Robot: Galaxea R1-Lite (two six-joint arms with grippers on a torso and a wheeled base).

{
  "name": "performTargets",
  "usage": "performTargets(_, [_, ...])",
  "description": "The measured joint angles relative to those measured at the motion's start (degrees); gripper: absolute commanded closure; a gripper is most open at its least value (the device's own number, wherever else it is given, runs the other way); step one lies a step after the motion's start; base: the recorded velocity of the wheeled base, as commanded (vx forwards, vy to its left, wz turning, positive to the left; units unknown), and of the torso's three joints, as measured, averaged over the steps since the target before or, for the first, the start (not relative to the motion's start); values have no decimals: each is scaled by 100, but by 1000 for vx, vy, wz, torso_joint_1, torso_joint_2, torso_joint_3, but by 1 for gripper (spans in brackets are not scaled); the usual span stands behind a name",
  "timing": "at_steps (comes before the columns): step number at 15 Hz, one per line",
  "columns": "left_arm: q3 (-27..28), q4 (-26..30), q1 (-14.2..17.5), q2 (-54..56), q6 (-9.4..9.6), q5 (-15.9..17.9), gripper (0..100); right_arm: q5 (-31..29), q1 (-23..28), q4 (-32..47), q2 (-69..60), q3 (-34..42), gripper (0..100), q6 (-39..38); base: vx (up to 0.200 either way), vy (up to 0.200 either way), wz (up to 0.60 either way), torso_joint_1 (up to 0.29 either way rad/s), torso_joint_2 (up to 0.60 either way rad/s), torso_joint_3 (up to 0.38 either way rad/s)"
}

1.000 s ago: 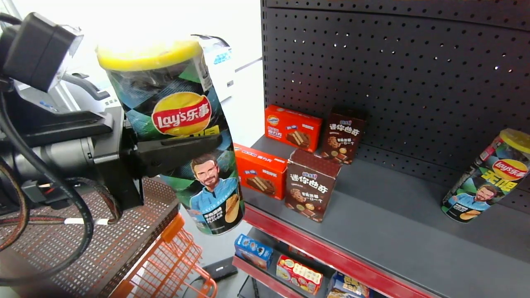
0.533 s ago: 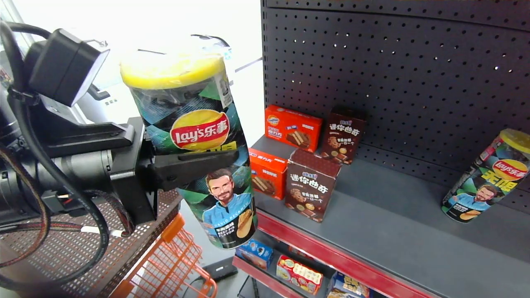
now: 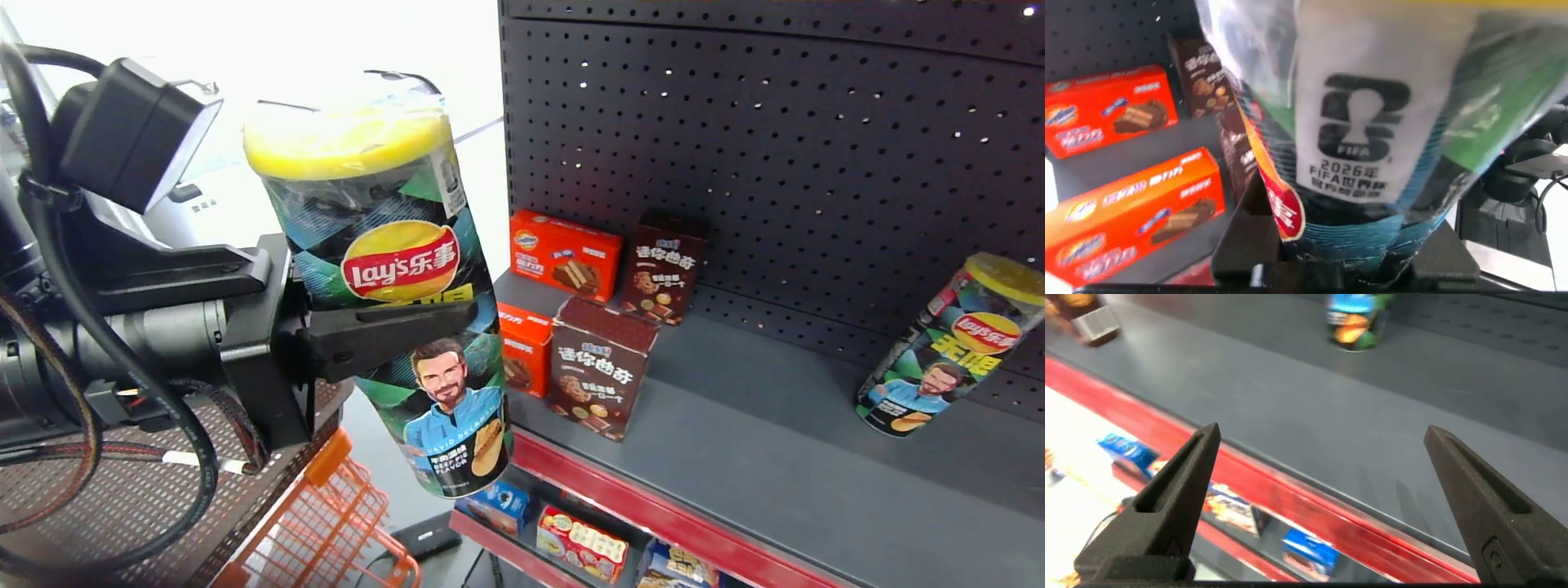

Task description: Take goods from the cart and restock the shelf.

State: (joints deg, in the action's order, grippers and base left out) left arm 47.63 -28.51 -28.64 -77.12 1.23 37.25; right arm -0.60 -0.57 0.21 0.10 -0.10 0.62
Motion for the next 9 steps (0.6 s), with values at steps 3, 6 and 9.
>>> performTargets(3, [16, 0, 4, -4, 0, 0, 100, -5, 0, 6, 0, 0, 0, 4, 0, 0, -600, 4, 12, 4])
performTargets(6, [33, 9, 11, -4, -9, 0, 100, -5, 0, 6, 0, 0, 0, 4, 0, 0, -600, 1, 1, 4])
performTargets(9, [16, 7, 17, -2, -11, 2, 100, -5, -5, 1, 0, 0, 0, -5, 0, 0, -400, -3, 2, 2])
